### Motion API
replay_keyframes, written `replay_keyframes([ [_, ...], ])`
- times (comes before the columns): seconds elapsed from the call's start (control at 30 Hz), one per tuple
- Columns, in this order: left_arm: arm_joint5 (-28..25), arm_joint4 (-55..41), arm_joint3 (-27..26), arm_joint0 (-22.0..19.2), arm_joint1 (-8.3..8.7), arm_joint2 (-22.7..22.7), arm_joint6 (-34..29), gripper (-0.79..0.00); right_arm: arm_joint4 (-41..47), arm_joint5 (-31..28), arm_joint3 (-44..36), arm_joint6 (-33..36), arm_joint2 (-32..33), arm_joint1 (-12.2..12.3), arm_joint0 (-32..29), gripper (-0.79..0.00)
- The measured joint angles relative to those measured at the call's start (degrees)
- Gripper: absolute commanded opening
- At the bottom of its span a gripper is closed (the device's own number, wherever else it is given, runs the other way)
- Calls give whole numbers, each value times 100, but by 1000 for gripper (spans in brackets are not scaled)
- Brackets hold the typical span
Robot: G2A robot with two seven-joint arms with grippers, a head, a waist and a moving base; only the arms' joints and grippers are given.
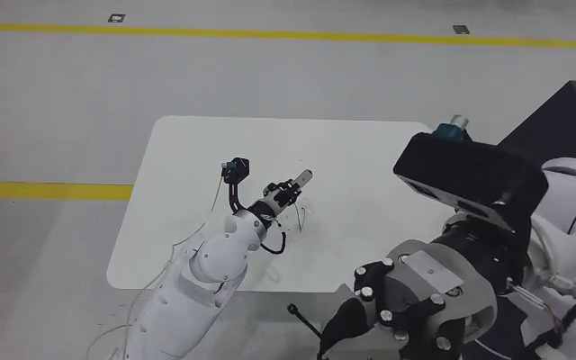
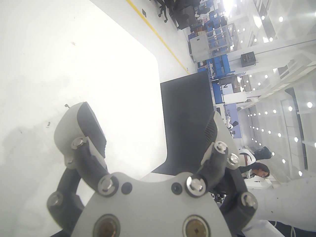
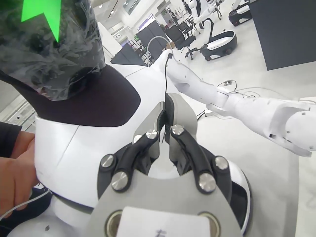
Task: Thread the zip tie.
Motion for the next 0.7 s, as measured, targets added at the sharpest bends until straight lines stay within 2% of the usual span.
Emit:
replay_keyframes([
  [0.2,0,0,0,0,0,0,0,0,-1569,-77,-551,-597,360,49,-82,-785],
  [0.33,0,0,0,0,0,0,0,0,-2325,-354,-554,-660,256,54,-57,-785],
  [0.57,0,0,0,0,0,0,0,0,-2431,-535,-553,-702,-31,33,-15,-785],
  [0.7,0,0,0,0,0,0,0,0,-2113,-616,-553,-658,-131,18,12,-785],
])
